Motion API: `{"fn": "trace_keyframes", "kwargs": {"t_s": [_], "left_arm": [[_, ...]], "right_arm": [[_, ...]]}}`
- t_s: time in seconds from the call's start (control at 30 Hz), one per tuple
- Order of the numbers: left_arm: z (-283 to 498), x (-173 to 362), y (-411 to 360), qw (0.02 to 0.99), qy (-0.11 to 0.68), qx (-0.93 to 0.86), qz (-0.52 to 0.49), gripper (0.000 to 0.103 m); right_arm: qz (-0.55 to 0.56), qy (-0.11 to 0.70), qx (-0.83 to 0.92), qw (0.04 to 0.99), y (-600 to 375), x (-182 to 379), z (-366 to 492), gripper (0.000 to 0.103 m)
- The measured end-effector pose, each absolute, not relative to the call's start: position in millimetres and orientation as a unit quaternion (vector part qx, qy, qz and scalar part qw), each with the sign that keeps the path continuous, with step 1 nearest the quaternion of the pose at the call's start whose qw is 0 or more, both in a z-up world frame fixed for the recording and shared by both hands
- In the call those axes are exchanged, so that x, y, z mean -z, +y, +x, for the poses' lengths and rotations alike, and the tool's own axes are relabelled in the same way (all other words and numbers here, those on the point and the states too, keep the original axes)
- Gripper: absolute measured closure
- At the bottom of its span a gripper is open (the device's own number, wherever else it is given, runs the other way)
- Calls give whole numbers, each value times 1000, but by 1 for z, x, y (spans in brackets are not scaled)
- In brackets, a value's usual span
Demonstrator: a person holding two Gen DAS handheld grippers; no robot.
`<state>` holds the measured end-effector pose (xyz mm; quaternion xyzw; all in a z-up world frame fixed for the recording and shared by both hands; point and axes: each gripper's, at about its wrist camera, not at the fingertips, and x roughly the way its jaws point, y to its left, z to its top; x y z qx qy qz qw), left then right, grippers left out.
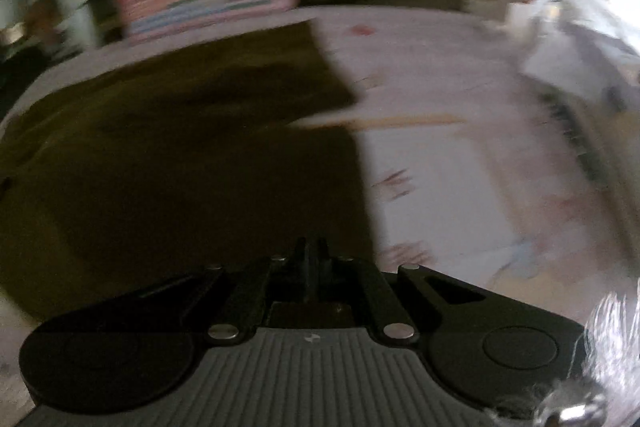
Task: Fold clothes
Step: 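Lay the fleece flat on the mat, pulling its edges apart with both grippers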
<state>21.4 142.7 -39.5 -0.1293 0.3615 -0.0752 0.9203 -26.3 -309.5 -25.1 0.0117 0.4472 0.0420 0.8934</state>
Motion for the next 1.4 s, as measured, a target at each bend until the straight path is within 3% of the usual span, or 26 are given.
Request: {"fn": "trace_keyframes", "kwargs": {"t_s": [0.47,0.83,1.03,1.4], "left_arm": [[58,59,129,907,385,93,-146,78],[58,56,122,911,385,89,-119,76],[39,59,142,908,389,91,-127,75],[35,61,151,907,385,86,-150,76]], "right_arm": [[-70,468,32,881,-316,33,-17,103],[-73,449,62,888,-327,38,11,103],[-31,436,63,897,-328,37,-8,87],[-21,429,62,901,-323,39,-13,86]]}}
